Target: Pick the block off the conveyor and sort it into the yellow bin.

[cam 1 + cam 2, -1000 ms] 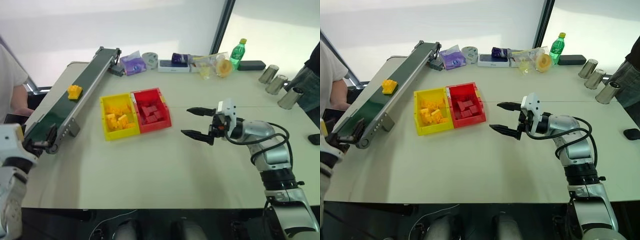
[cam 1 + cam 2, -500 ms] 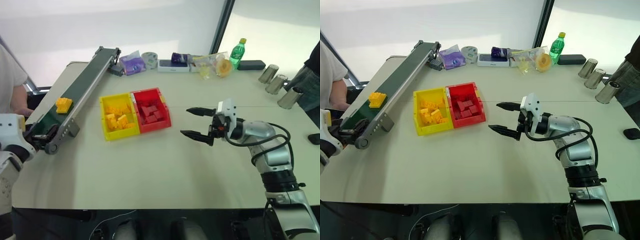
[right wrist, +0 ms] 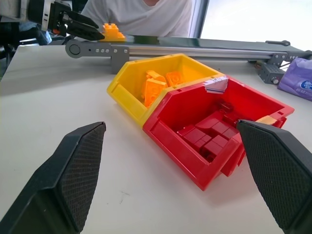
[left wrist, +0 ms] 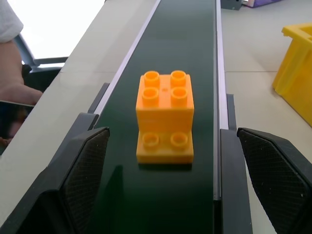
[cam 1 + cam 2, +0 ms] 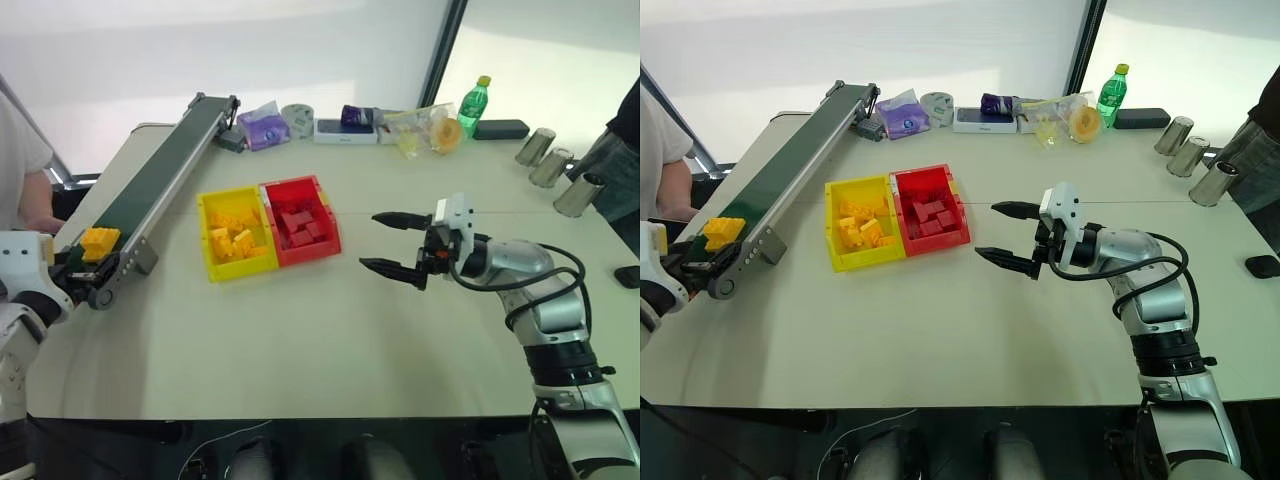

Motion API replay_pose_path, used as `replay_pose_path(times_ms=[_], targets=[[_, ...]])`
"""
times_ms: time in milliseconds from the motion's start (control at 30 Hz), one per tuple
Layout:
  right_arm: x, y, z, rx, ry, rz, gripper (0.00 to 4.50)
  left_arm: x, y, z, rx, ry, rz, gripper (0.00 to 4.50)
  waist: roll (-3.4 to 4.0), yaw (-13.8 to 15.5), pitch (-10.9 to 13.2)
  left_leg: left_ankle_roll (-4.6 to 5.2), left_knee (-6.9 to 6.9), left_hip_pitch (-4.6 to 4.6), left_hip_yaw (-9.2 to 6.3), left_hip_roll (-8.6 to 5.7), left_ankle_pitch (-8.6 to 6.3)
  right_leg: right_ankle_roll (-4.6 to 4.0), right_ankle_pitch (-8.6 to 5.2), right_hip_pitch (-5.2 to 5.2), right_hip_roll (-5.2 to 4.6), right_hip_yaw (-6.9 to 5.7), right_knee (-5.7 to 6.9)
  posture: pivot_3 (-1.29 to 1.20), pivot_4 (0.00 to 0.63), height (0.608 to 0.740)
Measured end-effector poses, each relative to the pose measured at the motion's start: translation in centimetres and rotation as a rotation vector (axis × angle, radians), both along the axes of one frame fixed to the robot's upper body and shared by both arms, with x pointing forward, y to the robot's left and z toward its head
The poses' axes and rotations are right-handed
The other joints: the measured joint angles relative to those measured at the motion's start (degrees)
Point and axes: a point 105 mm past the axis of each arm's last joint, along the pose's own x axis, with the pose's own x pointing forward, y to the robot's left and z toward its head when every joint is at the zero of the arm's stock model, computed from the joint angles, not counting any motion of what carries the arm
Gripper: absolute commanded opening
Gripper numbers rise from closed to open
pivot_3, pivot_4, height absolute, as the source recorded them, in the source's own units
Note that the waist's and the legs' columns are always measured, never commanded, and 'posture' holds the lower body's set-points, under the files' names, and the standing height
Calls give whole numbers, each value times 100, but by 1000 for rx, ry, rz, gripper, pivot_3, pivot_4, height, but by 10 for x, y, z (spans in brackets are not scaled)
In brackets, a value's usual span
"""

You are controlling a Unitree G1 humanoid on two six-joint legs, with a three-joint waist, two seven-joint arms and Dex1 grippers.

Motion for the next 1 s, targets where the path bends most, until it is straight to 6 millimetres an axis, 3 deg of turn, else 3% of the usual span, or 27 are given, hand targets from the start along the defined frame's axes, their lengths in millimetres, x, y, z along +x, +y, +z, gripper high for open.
replay_pose_path(times_ms=[67,200,233,433,600,733,833,1000], targets=[[0,0,0,-2,0,0,4500,-2,1,-4,-5,13,-2,3552,0,0,0,0,0,0,0,0,0,0,0,0,0,0,0,0,150,740],[0,-1,-1,-2,2,0,4500,-4,1,-7,-13,18,-8,1537,0,3,0,0,0,0,0,0,0,0,0,0,0,0,0,0,150,740],[0,-1,-1,-2,4,-1,4500,-4,1,-7,-14,16,-5,1270,0,3,0,0,0,0,-1,0,0,0,0,0,0,0,0,0,150,740],[-1,0,-1,0,11,0,4500,-6,3,1,-17,-18,17,1323,0,3,0,0,1,0,-1,0,0,0,0,0,-1,0,0,0,150,740],[-1,0,-1,3,14,-2,4500,-10,-12,32,-60,-153,-32,1323,0,11,0,0,2,0,-2,0,0,1,0,2,-1,0,1,0,150,740],[-1,0,-1,3,14,-2,4500,-9,-57,53,-67,-216,-264,1323,-1,15,0,0,3,0,-2,-2,0,1,1,4,-1,1,1,0,150,740],[0,0,-1,4,13,-1,4500,1,-93,51,-41,-189,-416,1323,0,29,0,-2,4,1,-5,-3,1,1,1,6,3,0,3,0,150,740],[0,0,-1,7,10,-1,4500,39,-112,51,-83,-201,-402,1323,-1,36,0,-2,8,0,-6,-8,2,2,1,8,12,-1,3,0,150,740]])
